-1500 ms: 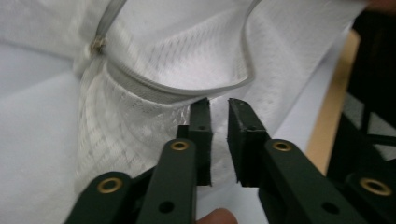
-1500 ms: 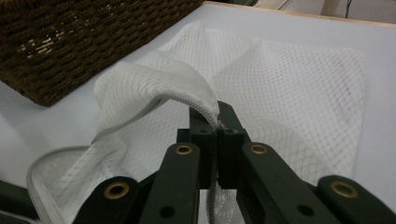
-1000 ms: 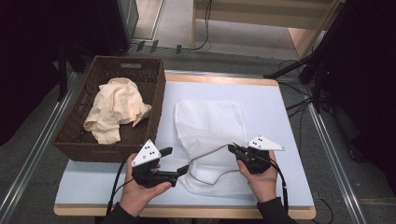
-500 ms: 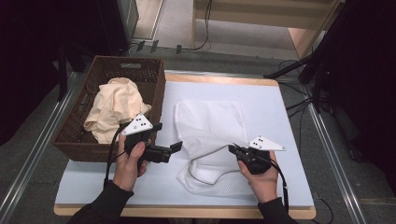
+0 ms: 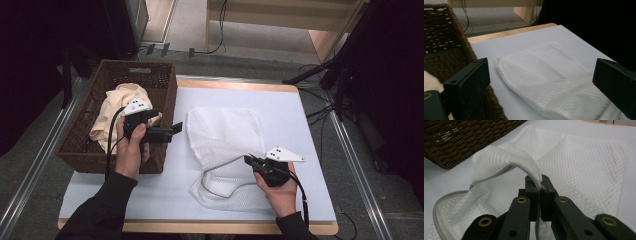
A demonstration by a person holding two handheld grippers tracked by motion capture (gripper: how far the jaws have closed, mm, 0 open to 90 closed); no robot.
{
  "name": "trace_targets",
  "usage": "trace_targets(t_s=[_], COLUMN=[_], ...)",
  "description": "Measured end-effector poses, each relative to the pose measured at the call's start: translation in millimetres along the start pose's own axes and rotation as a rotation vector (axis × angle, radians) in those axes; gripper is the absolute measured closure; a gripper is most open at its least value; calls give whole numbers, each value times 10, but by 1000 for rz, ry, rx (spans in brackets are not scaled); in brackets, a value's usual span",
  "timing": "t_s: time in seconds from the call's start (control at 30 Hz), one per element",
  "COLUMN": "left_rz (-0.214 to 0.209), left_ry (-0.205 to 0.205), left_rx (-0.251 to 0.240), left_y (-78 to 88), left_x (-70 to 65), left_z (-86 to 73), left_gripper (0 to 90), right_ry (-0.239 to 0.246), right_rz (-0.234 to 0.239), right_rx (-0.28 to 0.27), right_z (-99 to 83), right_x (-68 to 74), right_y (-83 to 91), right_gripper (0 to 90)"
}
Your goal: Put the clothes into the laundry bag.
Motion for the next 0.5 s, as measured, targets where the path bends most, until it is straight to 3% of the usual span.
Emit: trace_targets(t_s=[0.1, 0.2, 0.4, 0.43, 0.5], left_rz=[12, 33, 93, 108, 105], left_ry=[13, 50, 63, 81, 102], left_rx=[8, 16, 30, 37, 36], left_y=[-21, -59, -109, -126, -134], left_x=[91, 227, 476, 587, 646], left_z=[20, 41, 85, 87, 87], left_gripper=[18, 18, 18, 18, 18], right_ry=[0, 4, 5, 4, 3], right_rz=[2, 5, 12, 13, 13], right_rx=[0, -2, -1, -1, -2], right_z=[0, 6, 6, 4, 3], right_x=[5, 12, 21, 19, 16], right_y=[1, -1, -4, -2, -2], right_gripper=[875, 874, 875, 874, 874])
Point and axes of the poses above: each handheld gripper's, and its own axes: y roughly backward along the jaws, z roughly out of its top, x roughly to its left, the point moved 5 cm from there along -y, roughly forward along the jaws, and after that the axes turned 10 degrees about -z, right-handed, at the moved point
